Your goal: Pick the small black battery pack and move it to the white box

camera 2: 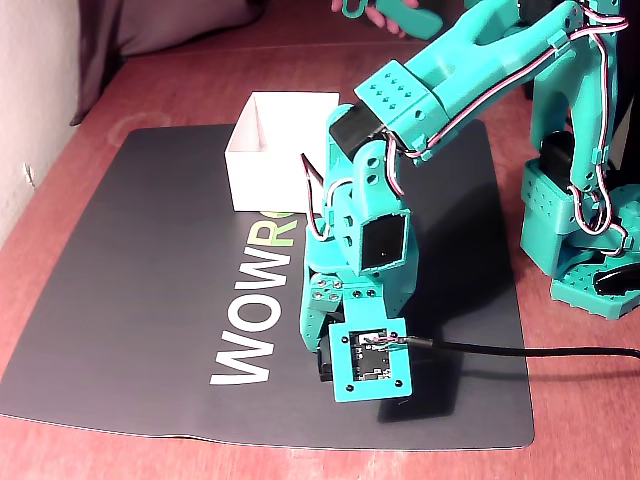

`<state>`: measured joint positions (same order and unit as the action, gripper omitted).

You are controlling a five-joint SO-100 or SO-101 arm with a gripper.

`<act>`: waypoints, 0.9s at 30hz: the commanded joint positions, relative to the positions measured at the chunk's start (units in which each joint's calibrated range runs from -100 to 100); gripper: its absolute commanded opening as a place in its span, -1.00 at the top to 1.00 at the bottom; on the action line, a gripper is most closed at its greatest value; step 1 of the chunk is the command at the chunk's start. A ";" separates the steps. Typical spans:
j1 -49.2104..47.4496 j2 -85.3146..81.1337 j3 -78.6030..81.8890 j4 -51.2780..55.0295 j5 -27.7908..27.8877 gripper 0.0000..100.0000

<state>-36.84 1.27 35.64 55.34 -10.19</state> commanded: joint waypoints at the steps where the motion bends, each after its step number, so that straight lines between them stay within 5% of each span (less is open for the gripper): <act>1: 0.88 0.00 -1.76 0.14 0.17 0.61; 7: 0.88 0.18 -1.67 0.31 0.17 0.62; 11: 0.88 0.44 -1.67 0.31 0.28 0.79; 27: 0.88 0.53 -1.21 3.73 1.20 0.78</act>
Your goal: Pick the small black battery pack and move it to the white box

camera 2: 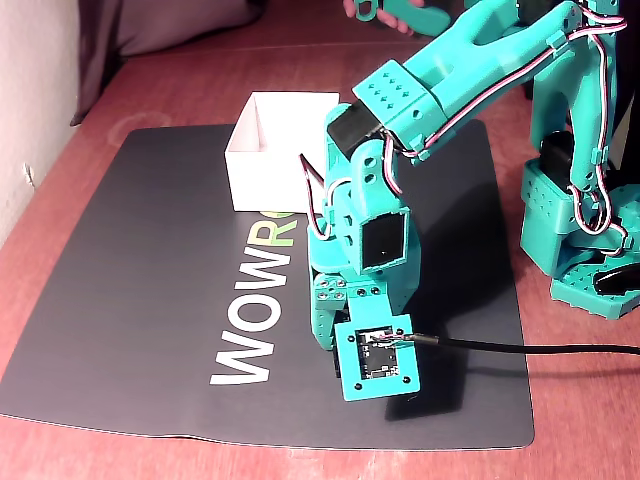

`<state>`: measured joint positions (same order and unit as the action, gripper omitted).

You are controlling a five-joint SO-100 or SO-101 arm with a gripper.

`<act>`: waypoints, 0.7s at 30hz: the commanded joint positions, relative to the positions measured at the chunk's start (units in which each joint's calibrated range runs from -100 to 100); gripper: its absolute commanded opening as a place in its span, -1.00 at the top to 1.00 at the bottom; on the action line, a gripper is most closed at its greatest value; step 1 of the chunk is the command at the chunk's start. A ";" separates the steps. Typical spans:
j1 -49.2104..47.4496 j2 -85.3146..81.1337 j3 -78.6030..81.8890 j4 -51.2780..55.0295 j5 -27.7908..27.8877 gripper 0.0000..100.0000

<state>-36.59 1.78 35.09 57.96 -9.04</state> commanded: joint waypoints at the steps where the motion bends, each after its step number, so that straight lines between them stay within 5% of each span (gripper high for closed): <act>1: 0.64 0.02 -0.67 1.11 0.05 0.78; 21: 0.64 -1.21 -1.76 4.00 0.05 0.78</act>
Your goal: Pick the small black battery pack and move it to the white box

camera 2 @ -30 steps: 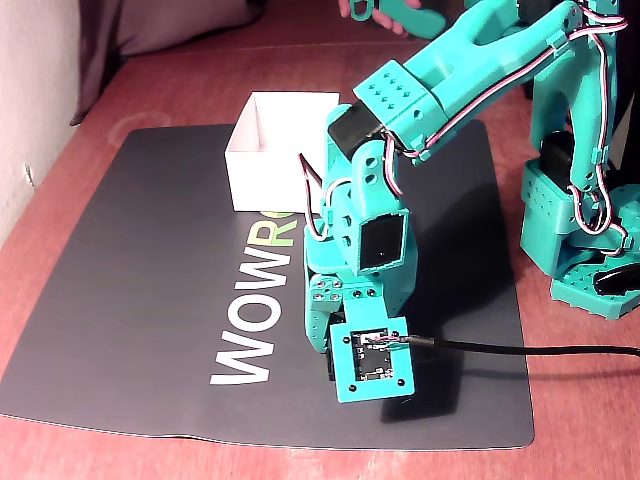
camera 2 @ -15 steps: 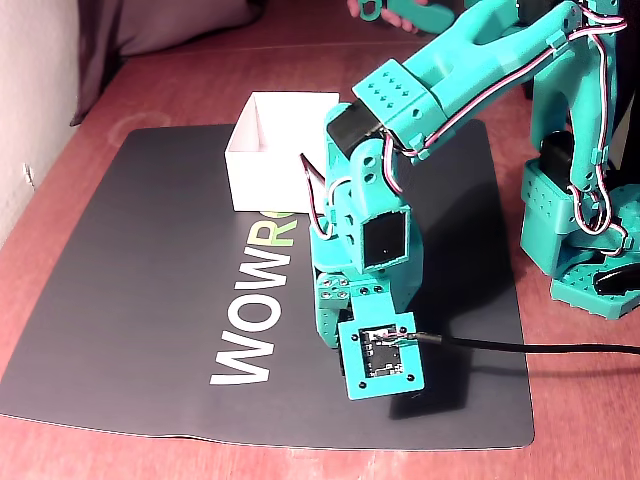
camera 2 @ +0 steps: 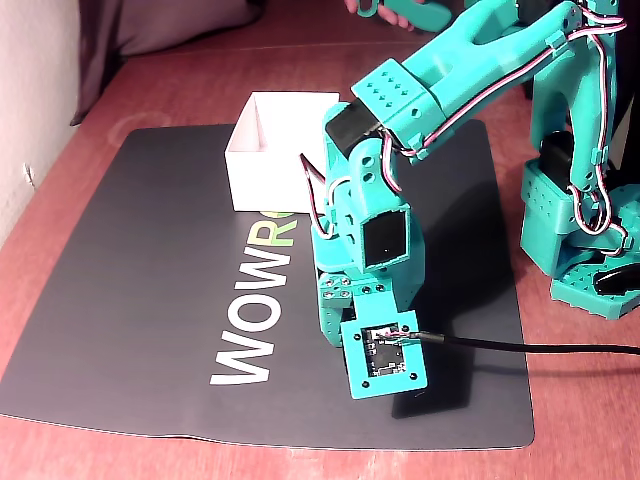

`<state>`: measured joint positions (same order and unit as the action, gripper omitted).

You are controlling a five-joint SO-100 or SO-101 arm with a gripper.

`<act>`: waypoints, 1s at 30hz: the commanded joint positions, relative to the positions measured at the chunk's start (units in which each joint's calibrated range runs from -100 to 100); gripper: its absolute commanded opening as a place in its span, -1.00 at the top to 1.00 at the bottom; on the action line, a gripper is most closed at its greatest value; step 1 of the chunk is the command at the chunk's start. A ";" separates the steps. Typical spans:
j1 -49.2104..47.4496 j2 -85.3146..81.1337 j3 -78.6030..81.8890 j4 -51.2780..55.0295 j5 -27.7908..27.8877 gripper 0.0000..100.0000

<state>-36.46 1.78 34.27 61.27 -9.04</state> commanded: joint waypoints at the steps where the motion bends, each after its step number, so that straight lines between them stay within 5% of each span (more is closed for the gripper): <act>1: 0.51 -1.21 -0.76 0.69 0.05 0.78; 30: 0.75 -4.72 -1.12 0.16 0.10 0.80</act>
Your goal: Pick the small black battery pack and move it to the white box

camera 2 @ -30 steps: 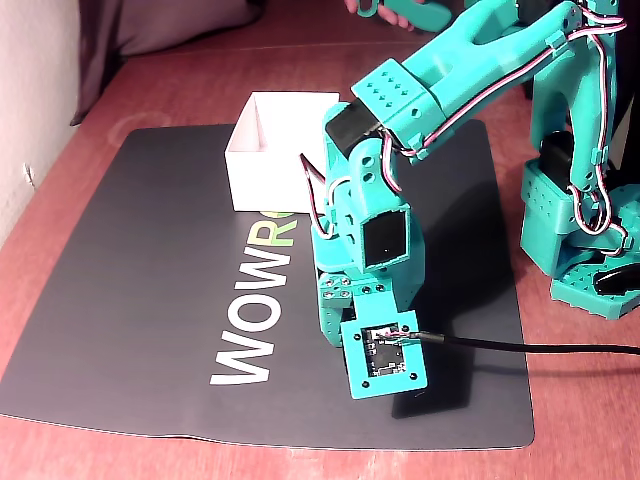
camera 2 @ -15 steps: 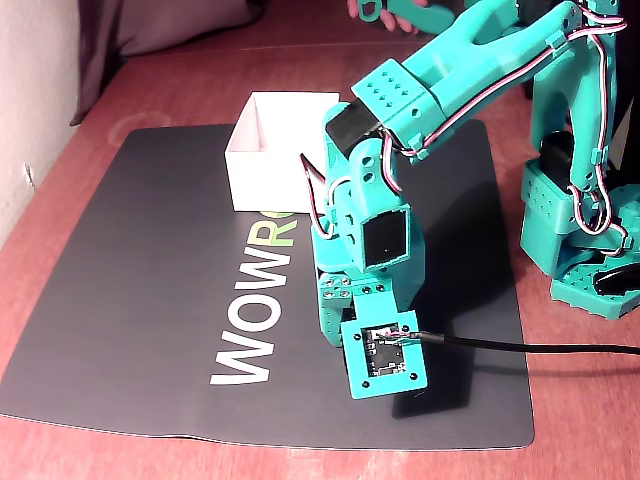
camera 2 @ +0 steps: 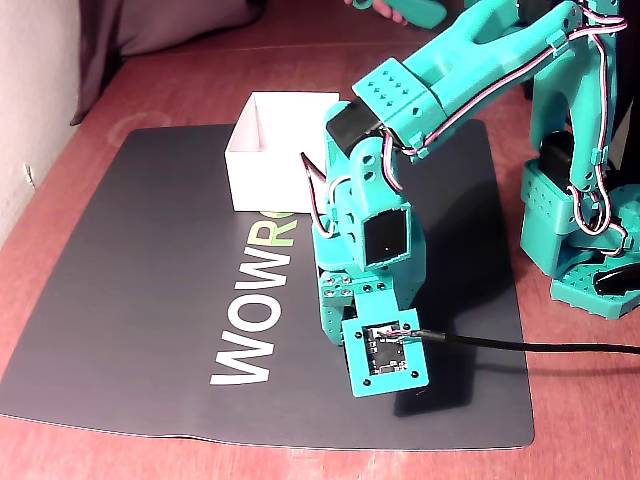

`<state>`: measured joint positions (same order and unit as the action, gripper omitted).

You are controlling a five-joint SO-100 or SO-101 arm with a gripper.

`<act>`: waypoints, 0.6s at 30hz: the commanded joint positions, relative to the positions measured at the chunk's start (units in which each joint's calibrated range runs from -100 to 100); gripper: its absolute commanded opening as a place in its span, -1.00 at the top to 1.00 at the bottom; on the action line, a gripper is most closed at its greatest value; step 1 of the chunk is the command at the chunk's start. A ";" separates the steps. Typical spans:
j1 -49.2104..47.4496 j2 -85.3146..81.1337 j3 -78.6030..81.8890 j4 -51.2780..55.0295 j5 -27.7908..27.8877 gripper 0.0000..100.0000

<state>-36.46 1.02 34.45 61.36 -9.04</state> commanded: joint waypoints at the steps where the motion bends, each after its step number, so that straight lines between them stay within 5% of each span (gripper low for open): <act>1: 0.75 -4.48 -1.30 0.08 0.10 0.80; 18: 0.51 -2.90 3.87 -0.80 2.60 0.79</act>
<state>-36.46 -1.78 35.82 61.19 -7.78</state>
